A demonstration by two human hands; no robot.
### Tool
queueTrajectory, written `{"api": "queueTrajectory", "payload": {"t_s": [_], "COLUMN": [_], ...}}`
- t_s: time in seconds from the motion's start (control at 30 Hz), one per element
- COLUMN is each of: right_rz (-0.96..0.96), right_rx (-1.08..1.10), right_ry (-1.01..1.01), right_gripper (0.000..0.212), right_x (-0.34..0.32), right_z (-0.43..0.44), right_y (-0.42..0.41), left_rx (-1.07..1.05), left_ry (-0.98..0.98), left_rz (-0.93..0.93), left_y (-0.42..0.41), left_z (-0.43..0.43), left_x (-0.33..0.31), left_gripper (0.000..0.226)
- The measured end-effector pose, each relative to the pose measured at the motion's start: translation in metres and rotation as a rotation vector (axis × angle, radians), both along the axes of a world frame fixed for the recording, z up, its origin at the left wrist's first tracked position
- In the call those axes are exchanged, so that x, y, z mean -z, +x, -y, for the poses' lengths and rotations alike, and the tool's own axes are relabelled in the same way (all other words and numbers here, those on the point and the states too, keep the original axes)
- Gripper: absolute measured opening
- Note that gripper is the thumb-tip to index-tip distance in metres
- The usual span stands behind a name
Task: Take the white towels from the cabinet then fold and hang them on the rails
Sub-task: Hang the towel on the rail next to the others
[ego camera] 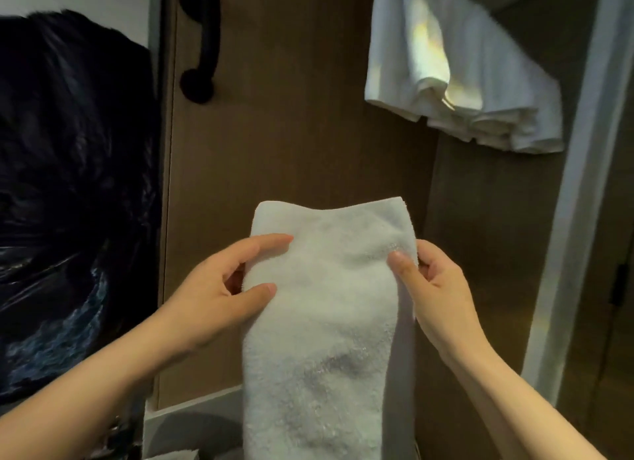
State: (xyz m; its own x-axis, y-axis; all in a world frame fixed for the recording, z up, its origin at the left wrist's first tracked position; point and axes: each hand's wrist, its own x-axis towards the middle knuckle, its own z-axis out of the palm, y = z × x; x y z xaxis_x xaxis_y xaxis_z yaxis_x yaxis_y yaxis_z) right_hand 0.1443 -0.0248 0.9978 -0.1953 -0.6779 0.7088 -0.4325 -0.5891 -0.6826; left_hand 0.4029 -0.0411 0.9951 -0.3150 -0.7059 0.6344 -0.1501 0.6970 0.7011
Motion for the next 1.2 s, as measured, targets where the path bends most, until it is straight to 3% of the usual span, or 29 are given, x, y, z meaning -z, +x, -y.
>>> {"api": "queueTrajectory", "payload": {"t_s": [0.47, 0.8, 1.0, 1.2], "right_rz": [-0.064, -0.102, -0.052, -0.038], "right_rx": [-0.095, 0.142, 0.193, 0.233], "right_ry": [-0.357, -0.713, -0.802, -0.791], "right_gripper": [0.013, 0.009, 0.011, 0.018], "right_x": [-0.141, -0.238, -0.288, -0.328], "right_z": [0.044, 0.082, 0.096, 0.104], "right_y": [0.002, 0.019, 0.022, 0.022], "left_rx": [-0.325, -0.547, -0.729, -0.973], "left_ry": [-0.427, -0.785, -1.025, -1.036], "left_rz": [0.022, 0.186, 0.295, 0.342], "left_y": [0.003, 0.015, 0.009, -0.002], "left_z": [0.01, 0.016, 0.013, 0.017], "left_x": [-0.142, -0.246, -0.291, -0.331], "left_gripper": [0.046, 0.056, 0.062, 0.067]}}
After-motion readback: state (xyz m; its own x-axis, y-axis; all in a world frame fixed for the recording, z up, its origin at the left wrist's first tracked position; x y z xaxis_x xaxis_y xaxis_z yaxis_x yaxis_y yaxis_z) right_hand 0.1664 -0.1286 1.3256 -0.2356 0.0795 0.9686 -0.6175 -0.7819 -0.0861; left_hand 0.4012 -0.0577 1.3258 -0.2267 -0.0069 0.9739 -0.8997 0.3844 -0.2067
